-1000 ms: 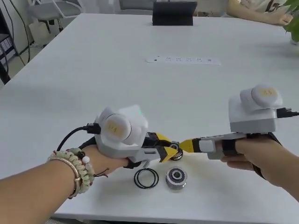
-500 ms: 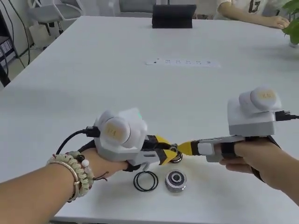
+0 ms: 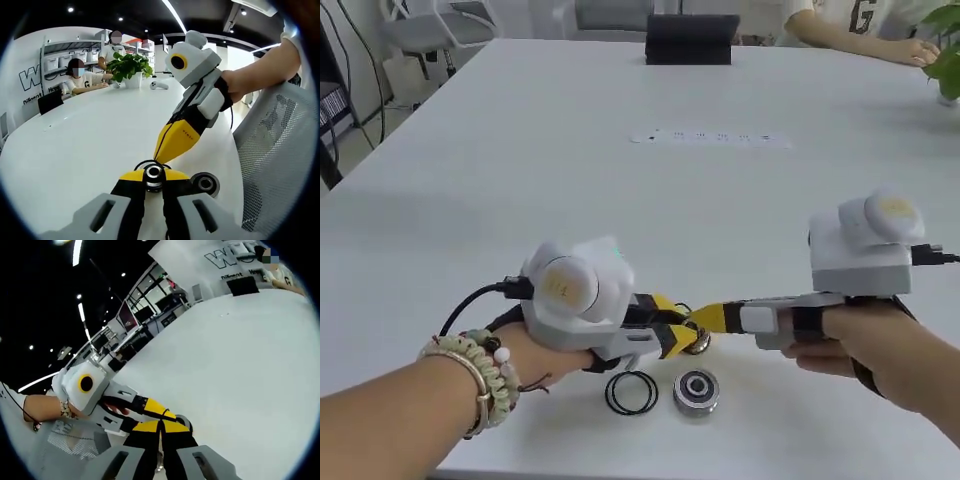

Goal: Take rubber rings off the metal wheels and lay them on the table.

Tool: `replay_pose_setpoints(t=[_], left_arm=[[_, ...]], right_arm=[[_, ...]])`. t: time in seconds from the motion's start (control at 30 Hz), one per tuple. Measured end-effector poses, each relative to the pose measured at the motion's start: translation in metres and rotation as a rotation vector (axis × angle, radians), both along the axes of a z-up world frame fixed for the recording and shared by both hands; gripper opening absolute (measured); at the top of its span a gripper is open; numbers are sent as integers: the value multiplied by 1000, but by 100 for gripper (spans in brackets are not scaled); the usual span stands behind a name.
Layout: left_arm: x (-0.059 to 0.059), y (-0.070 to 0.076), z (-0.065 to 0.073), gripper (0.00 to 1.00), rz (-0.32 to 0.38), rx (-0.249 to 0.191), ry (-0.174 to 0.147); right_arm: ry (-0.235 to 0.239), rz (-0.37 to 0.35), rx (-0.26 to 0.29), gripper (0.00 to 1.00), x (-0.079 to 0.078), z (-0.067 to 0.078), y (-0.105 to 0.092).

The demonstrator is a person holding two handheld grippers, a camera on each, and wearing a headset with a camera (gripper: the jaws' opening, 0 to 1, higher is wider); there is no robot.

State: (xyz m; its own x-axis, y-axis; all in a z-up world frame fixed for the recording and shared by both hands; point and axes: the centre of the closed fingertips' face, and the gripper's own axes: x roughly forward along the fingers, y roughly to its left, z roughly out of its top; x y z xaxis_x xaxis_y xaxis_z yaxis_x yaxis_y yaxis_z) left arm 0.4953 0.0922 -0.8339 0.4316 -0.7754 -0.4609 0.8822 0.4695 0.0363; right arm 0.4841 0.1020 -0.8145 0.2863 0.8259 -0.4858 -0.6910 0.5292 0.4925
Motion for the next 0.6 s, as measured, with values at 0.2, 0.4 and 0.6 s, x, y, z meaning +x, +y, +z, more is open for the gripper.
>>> replay_pose_setpoints(t=[0.2,0.4,0.6], left_arm=[[0,0,0,7,3,-1,0],[0,0,0,7,11,-10,7],[1,0,0,7,8,-6,7]], right_arm=[[32,-7,5,0,-2,-4,0],[30,-23,-29,0,0,-9,-6],[29,-33,-56,0,2,-14,-10]])
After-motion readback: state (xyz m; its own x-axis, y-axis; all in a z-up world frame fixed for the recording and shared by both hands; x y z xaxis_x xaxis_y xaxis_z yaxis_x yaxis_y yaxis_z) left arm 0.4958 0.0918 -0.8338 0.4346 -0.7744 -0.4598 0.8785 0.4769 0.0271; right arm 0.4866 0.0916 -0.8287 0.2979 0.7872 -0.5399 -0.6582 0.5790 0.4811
